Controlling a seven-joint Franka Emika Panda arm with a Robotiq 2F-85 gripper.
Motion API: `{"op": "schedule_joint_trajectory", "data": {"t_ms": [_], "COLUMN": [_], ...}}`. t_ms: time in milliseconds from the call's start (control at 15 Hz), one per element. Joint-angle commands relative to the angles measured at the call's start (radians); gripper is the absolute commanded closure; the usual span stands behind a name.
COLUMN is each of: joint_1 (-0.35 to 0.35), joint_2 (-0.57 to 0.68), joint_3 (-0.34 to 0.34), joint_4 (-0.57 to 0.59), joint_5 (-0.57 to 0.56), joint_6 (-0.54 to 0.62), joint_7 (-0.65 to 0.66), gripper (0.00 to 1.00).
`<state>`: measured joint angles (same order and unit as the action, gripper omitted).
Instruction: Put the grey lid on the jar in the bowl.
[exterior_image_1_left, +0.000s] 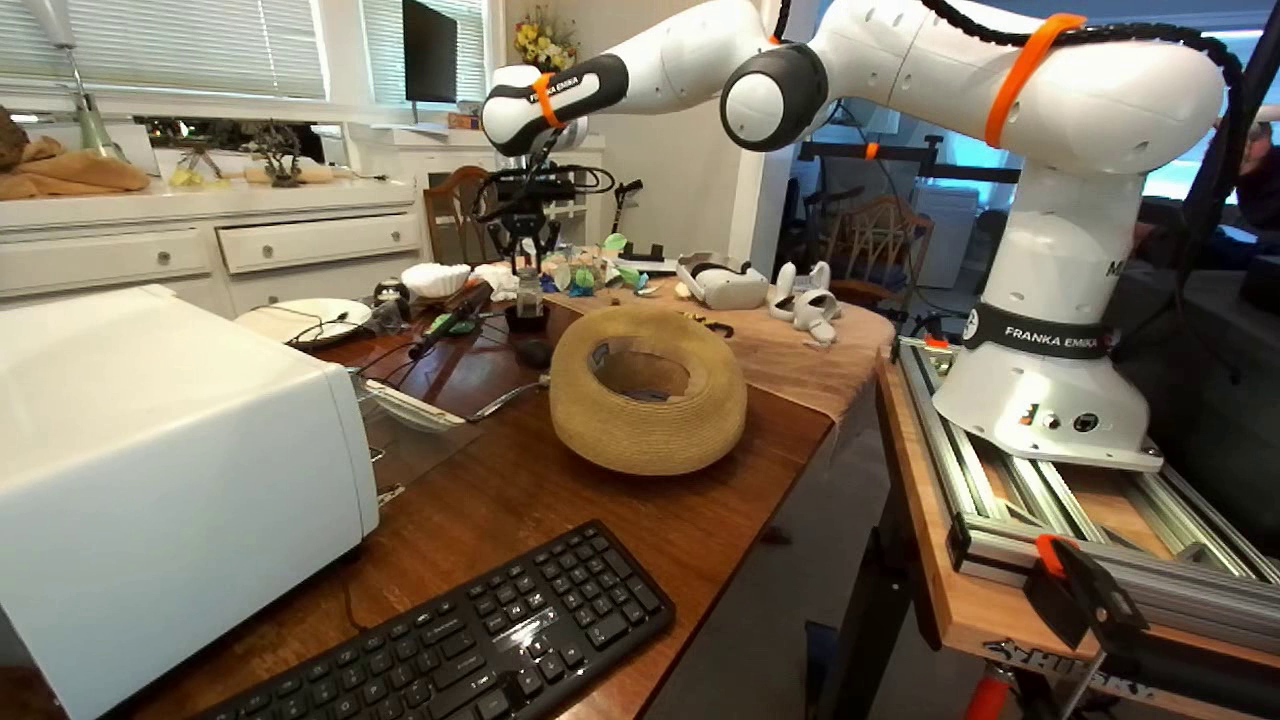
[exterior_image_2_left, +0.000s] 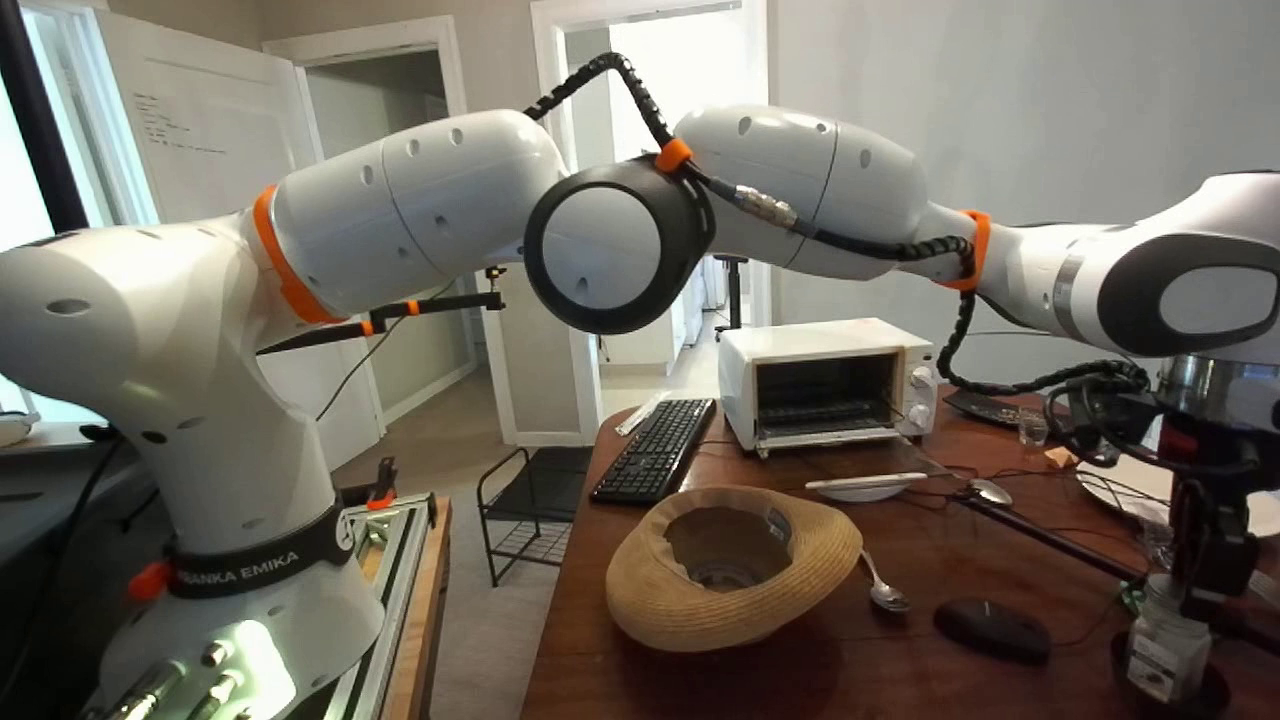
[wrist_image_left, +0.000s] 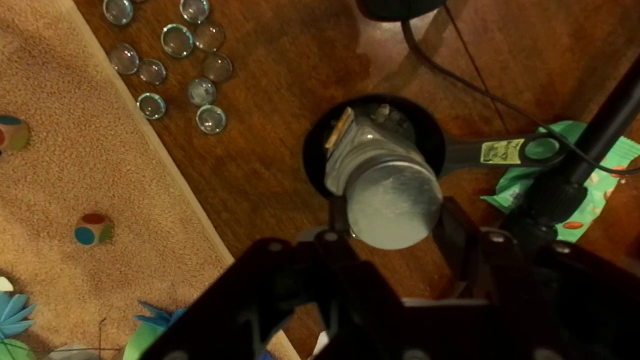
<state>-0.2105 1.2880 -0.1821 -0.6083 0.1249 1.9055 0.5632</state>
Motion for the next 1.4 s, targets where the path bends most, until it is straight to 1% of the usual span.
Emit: {"op": "schedule_joint_trajectory", "data": {"t_ms": [0, 600, 800, 933, 1333], "joint_1": [-0.009, -0.017, -0.017, -0.018, -0.018], "joint_2": [0.051, 0.053, 0.042, 0.029, 0.017], "joint_3": [0.011, 0.022, 0.023, 0.028, 0.030], "joint_4": [0.065, 0.047, 0.036, 0.022, 0.004], "joint_5": [0.006, 0.021, 0.025, 0.030, 0.026], "joint_6": [0.019, 0.052, 0.053, 0.034, 0.040], "joint_7": [-0.009, -0.002, 0.002, -0.001, 0.009], "gripper": [0.78, 0.78, 0.78, 0.78, 0.78]}}
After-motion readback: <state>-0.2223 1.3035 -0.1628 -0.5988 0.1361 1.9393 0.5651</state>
